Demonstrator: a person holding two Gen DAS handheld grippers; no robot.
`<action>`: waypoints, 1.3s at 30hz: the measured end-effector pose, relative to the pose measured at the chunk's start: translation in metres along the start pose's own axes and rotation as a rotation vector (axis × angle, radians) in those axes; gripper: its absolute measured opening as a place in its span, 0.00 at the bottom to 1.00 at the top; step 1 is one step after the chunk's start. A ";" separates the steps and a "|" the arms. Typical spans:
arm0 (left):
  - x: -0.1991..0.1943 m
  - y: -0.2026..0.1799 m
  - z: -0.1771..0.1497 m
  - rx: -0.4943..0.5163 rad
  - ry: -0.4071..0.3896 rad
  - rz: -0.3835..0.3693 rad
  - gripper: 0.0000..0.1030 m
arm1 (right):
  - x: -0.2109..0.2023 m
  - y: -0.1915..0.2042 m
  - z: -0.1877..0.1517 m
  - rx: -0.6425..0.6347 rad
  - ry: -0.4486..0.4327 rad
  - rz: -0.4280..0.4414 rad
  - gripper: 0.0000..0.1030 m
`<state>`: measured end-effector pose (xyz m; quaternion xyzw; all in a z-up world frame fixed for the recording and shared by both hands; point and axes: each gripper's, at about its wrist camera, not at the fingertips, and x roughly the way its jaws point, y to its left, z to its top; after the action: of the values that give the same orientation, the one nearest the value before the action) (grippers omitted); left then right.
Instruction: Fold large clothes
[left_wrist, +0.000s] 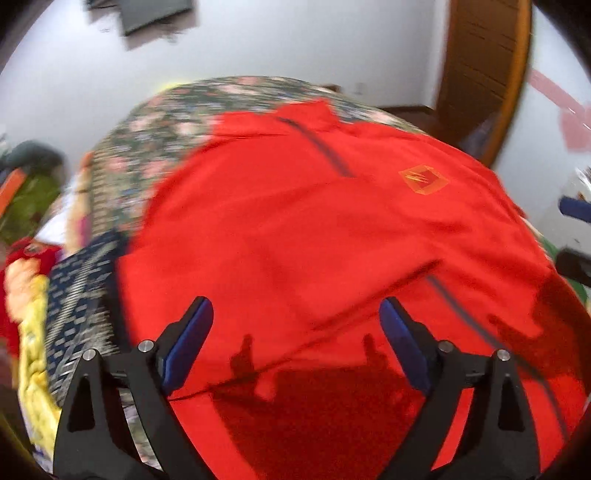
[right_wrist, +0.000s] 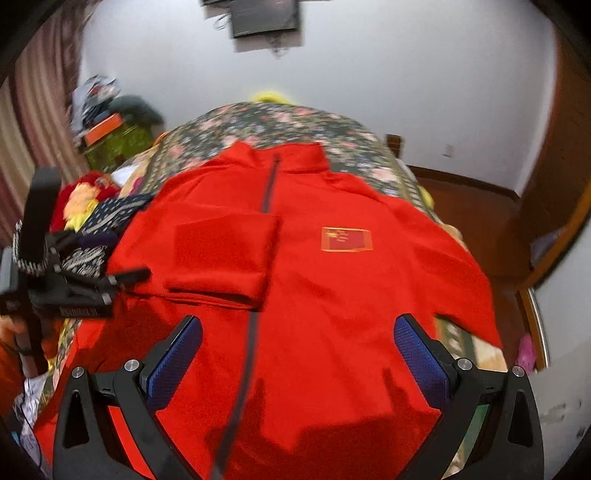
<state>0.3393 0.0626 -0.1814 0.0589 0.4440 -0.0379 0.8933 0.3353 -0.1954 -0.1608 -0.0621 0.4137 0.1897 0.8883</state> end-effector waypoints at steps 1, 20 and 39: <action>-0.001 0.009 -0.003 -0.013 0.000 0.023 0.90 | 0.005 0.008 0.002 -0.023 0.005 0.008 1.00; 0.072 0.104 -0.076 -0.221 0.154 0.102 0.92 | 0.172 0.140 0.024 -0.353 0.280 0.121 0.68; 0.069 0.095 -0.081 -0.228 0.137 0.146 0.93 | 0.088 0.045 0.065 -0.097 0.007 0.062 0.15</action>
<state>0.3280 0.1667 -0.2783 -0.0086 0.5001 0.0819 0.8621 0.4151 -0.1113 -0.1834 -0.0929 0.4089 0.2366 0.8764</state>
